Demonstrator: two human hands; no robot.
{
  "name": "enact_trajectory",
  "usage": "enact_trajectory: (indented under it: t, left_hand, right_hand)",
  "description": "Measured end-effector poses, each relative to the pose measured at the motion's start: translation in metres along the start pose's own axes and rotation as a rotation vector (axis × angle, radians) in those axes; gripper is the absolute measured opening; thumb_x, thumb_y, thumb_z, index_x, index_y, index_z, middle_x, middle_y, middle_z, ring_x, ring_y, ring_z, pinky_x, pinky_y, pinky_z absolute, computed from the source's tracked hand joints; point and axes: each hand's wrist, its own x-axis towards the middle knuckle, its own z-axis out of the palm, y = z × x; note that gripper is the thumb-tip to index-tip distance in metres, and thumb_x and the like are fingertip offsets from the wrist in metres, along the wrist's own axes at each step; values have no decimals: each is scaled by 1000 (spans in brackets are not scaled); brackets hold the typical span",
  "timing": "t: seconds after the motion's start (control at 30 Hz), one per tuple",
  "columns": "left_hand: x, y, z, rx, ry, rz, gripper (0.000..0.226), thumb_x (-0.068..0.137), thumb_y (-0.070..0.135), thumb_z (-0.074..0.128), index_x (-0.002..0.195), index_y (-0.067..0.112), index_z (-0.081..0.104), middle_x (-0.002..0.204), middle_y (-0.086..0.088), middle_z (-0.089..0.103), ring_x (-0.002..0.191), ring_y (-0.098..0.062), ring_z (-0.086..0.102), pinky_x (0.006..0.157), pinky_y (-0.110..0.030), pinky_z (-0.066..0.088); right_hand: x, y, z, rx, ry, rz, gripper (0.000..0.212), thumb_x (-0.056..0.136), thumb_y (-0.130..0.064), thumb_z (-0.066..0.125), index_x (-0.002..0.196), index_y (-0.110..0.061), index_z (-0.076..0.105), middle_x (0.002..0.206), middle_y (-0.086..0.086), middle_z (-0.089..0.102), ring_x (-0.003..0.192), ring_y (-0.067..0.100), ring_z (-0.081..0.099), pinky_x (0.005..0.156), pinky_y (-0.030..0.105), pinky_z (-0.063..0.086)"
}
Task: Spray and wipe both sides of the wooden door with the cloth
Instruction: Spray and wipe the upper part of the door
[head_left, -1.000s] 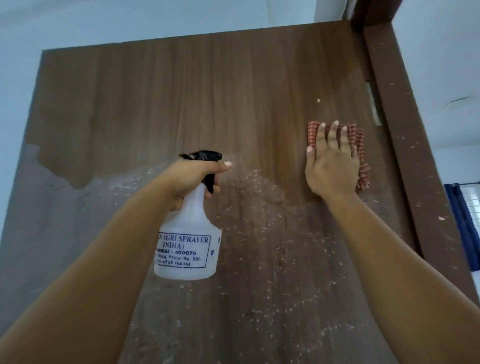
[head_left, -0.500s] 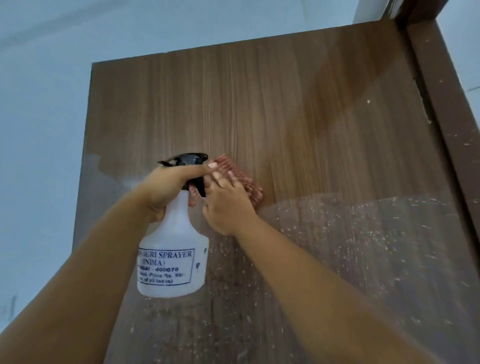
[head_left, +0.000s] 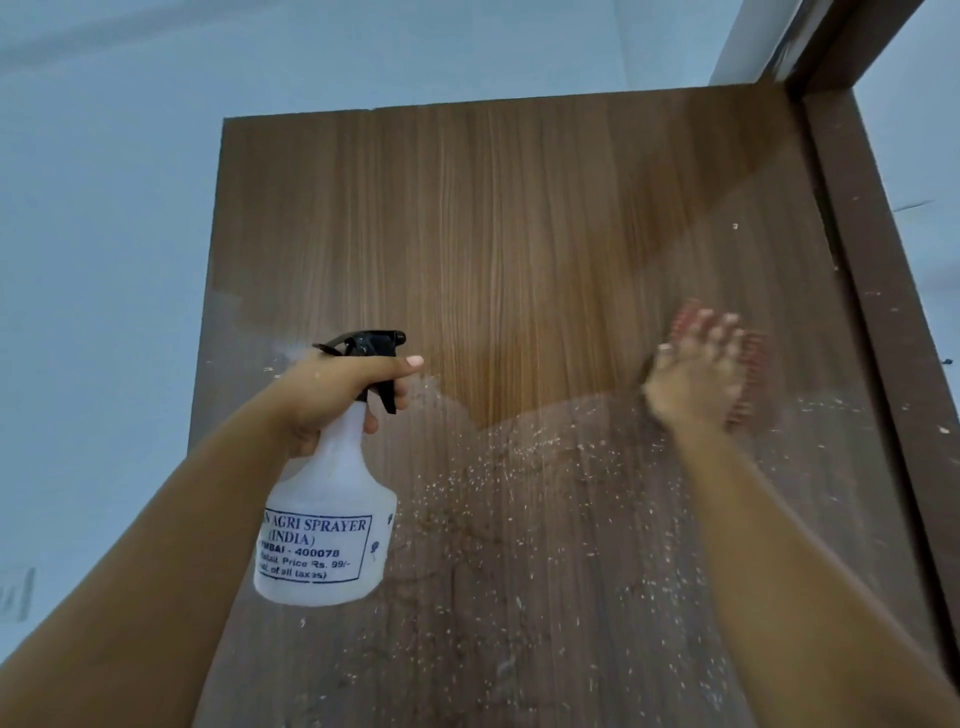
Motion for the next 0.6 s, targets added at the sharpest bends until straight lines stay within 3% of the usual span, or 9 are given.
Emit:
enact_trajectory:
  t: [0.07, 0.1, 0.2, 0.27, 0.33, 0.4, 0.5, 0.6]
  left_hand:
    - [1, -1, 5, 21, -4, 5, 26, 86, 32, 72, 82, 6, 67, 80, -8, 69, 57, -6, 62, 52, -22, 48]
    - [4, -1, 10, 17, -7, 14, 25, 89, 30, 71, 82, 6, 67, 79, -8, 68, 55, -5, 61, 51, -21, 48]
    - [8, 2, 21, -4, -4, 30, 24, 91, 29, 69, 80, 8, 68, 77, -5, 68, 51, -3, 59, 48, -19, 47]
    - [12, 1, 26, -10, -11, 34, 24, 89, 31, 71, 81, 9, 70, 79, -6, 70, 59, -7, 62, 50, -21, 49]
    - [13, 0, 28, -23, -28, 39, 25, 86, 33, 72, 81, 9, 70, 79, -7, 70, 67, -12, 64, 53, -23, 50]
    - [12, -3, 27, -32, -44, 36, 22, 88, 31, 71, 82, 11, 69, 78, -5, 69, 68, -8, 65, 54, -22, 49]
    - [7, -11, 22, -7, -32, 3, 24, 90, 31, 69, 79, 10, 69, 76, -4, 70, 60, -7, 63, 54, -22, 49]
    - [0, -19, 14, 35, 9, -43, 30, 89, 31, 71, 76, 5, 64, 75, -10, 66, 52, -10, 58, 52, -22, 48]
  right_hand:
    - [-41, -56, 20, -59, -19, -275, 63, 103, -32, 28, 157, -8, 4, 164, 14, 2, 149, 32, 10, 117, 51, 27]
    - [-61, -81, 30, -105, -48, -471, 62, 102, -30, 27, 156, -8, 5, 164, 14, 2, 149, 32, 11, 117, 51, 27]
    - [-96, -120, 45, -215, -242, -937, 60, 105, -39, 20, 157, -21, -5, 164, 0, -15, 151, 20, -12, 122, 45, -1]
    - [-82, -115, 38, -257, -266, -1052, 58, 106, -42, 17, 157, -25, -4, 163, -4, -15, 151, 16, -14, 122, 43, -3]
    - [-52, -91, 30, -280, -163, -1000, 58, 105, -42, 12, 156, -22, -7, 162, 0, -16, 150, 18, -13, 123, 44, 3]
    - [-14, -56, 15, -227, -72, -732, 60, 104, -41, 8, 156, -17, -10, 162, 5, -17, 150, 21, -12, 123, 47, 9]
    - [24, -1, -7, -89, -82, -376, 62, 103, -46, 9, 157, -21, -10, 163, 3, -16, 151, 23, -11, 124, 46, 5]
    - [24, 5, -11, -49, -108, -264, 61, 105, -43, 18, 158, -22, -2, 165, 1, -12, 152, 22, -9, 123, 46, 1]
